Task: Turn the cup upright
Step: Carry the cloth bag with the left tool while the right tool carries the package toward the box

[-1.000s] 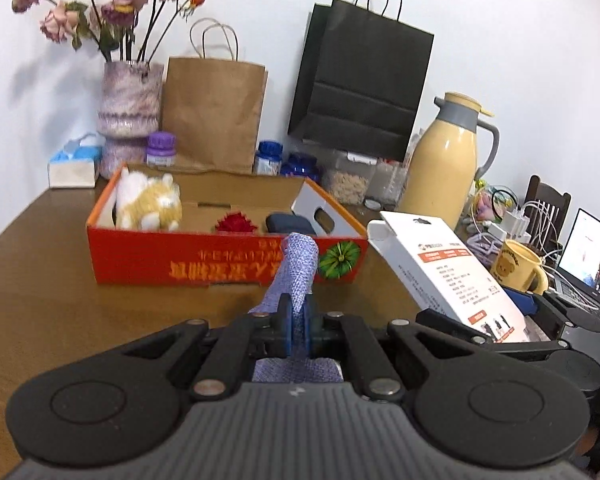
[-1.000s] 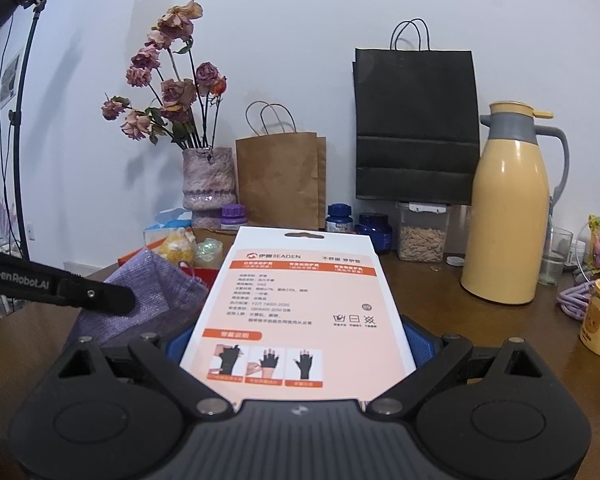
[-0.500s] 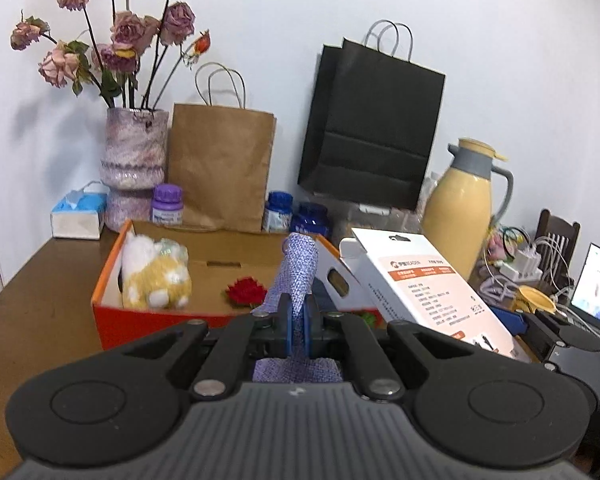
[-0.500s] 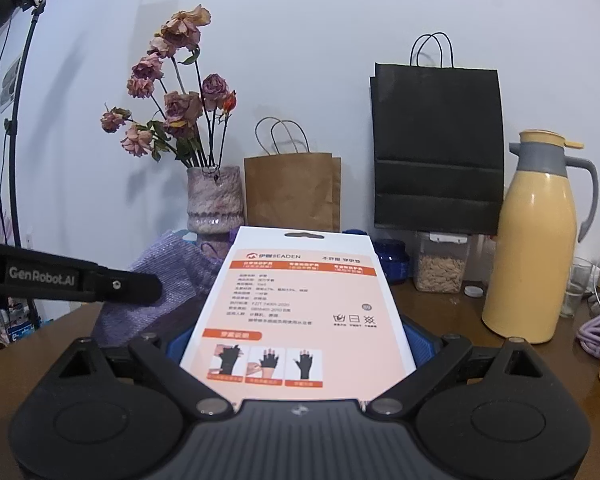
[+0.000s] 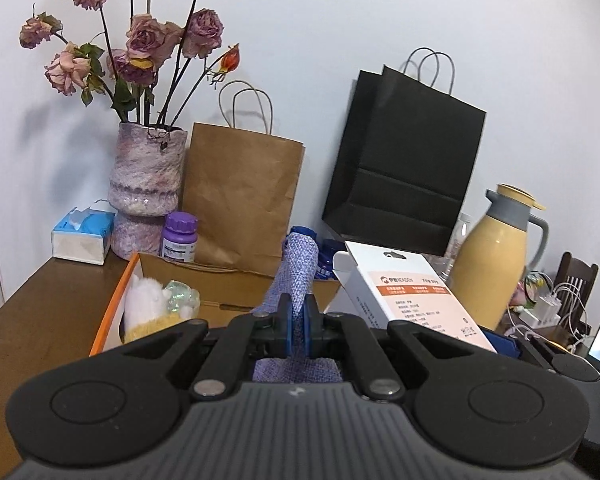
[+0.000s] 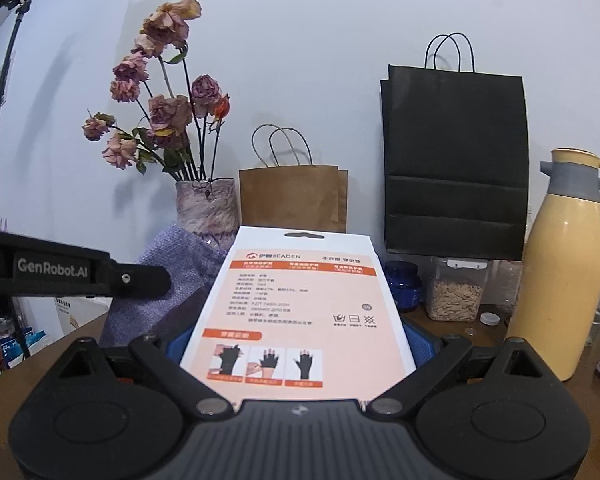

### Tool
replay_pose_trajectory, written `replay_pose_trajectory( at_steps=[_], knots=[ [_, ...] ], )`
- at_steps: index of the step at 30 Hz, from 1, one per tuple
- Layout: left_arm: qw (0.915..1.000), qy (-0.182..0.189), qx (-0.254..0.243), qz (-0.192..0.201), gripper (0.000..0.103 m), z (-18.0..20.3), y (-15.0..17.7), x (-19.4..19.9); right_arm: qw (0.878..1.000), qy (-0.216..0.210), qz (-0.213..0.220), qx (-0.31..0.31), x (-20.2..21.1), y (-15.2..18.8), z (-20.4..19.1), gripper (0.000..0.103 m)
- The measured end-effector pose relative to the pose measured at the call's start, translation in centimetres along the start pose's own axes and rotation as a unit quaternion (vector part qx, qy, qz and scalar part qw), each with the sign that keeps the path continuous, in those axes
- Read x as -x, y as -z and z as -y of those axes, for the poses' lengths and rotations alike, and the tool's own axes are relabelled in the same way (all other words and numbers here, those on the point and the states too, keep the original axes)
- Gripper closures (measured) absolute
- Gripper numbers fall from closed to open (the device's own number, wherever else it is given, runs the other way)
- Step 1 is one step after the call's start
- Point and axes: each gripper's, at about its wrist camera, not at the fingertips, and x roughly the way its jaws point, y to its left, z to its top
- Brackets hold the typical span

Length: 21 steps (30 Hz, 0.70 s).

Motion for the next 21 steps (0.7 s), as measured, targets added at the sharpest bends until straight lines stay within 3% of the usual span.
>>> replay_pose_trajectory(
  at_steps=[21],
  knots=[
    [0.9994, -0.029, -0.002, -0.019, 0.097, -2.3, -1.6, -7.7, 0.999, 0.004, -0.042, 0.004, -9.5, -2.0, 0.4, 0.006]
  ],
)
